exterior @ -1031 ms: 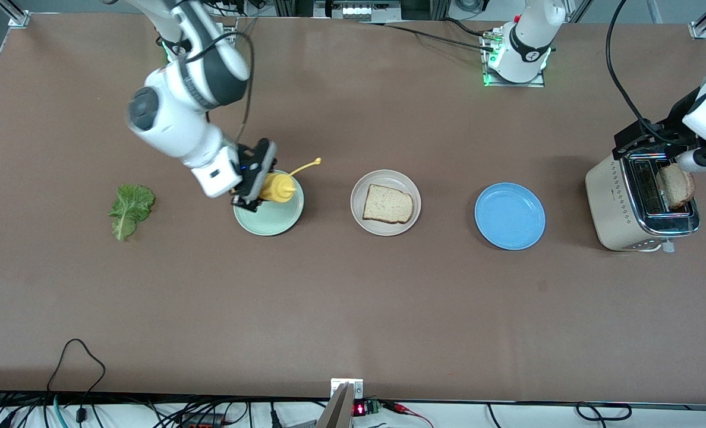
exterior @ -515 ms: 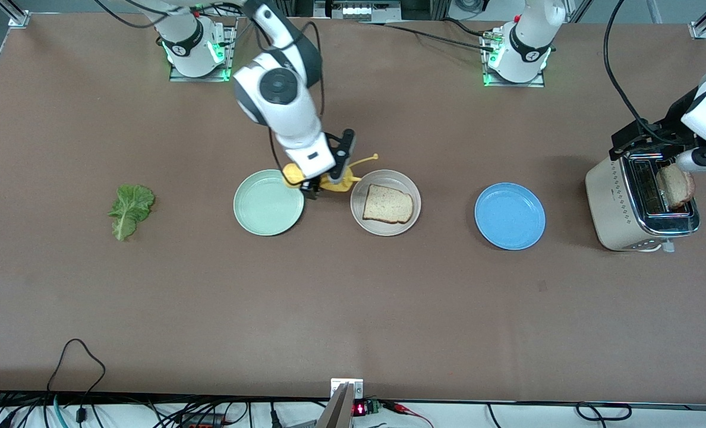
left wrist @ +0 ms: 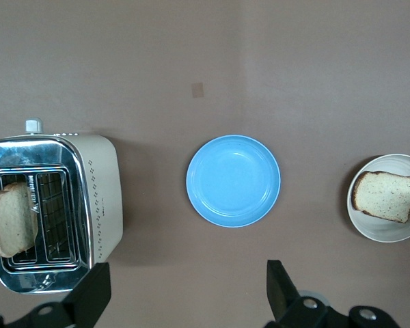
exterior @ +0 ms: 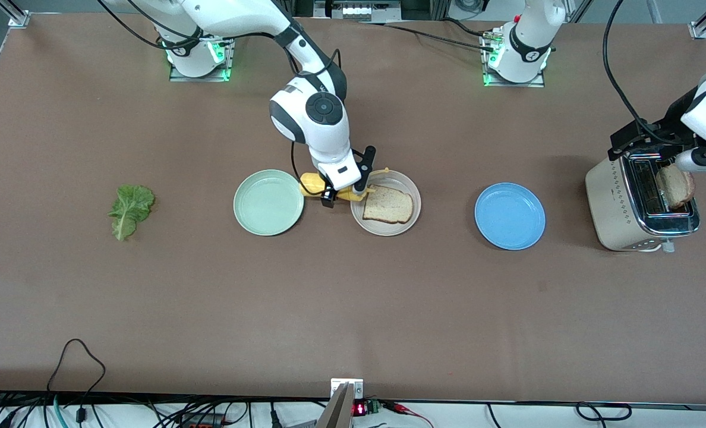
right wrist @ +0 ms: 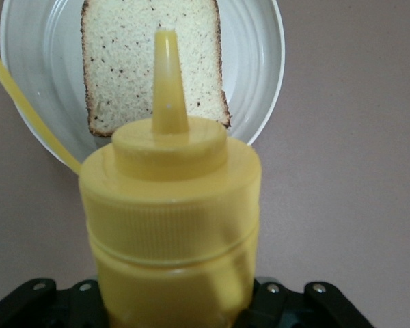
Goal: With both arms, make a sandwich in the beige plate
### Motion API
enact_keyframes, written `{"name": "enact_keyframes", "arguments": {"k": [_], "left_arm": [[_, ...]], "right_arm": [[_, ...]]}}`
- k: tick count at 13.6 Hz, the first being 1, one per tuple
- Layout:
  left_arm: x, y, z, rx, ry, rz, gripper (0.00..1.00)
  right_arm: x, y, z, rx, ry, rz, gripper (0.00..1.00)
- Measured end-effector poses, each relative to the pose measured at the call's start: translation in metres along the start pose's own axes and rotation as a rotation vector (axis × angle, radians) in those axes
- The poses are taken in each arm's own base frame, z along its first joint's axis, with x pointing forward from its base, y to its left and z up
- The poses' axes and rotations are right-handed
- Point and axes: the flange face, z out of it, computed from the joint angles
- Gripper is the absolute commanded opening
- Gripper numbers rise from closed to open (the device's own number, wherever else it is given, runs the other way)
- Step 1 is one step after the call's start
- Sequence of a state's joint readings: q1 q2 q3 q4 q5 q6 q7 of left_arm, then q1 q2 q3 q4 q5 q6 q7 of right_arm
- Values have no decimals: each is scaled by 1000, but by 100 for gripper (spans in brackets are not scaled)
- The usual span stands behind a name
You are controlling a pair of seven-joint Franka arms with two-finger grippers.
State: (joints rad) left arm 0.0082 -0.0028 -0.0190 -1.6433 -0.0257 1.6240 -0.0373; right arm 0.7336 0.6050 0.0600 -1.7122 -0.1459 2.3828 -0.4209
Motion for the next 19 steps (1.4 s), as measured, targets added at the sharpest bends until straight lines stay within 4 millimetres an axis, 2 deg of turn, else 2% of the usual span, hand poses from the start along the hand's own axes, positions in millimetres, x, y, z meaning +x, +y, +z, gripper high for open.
{"name": "enact_keyframes", "arguments": {"k": [3,5,7,9,11,13,16,19], "left_arm": [[0,0,0,0,0,0,100],[0,0,0,0,0,0,100],[0,0,0,0,0,0,100],[0,0,0,0,1,1,100],[0,1,0,0,1,1,100],[0,1,0,0,1,1,100],[0,1,0,0,1,1,100],[0,1,0,0,1,2,100]], "right_arm": [[0,3,-1,-6,-5,2,6],[-2,14,-13,-14,-10,24,5],[-18,43,-50,-32,-5,73,2],[-50,79,-92,-42,-6,119,2],[-90,108,-117,-4,22,123,2],[-139,137,-124,59,68,90,2],[-239,187,-121,148,198,41,2],[-347,218,-104,218,379,-20,2]]}}
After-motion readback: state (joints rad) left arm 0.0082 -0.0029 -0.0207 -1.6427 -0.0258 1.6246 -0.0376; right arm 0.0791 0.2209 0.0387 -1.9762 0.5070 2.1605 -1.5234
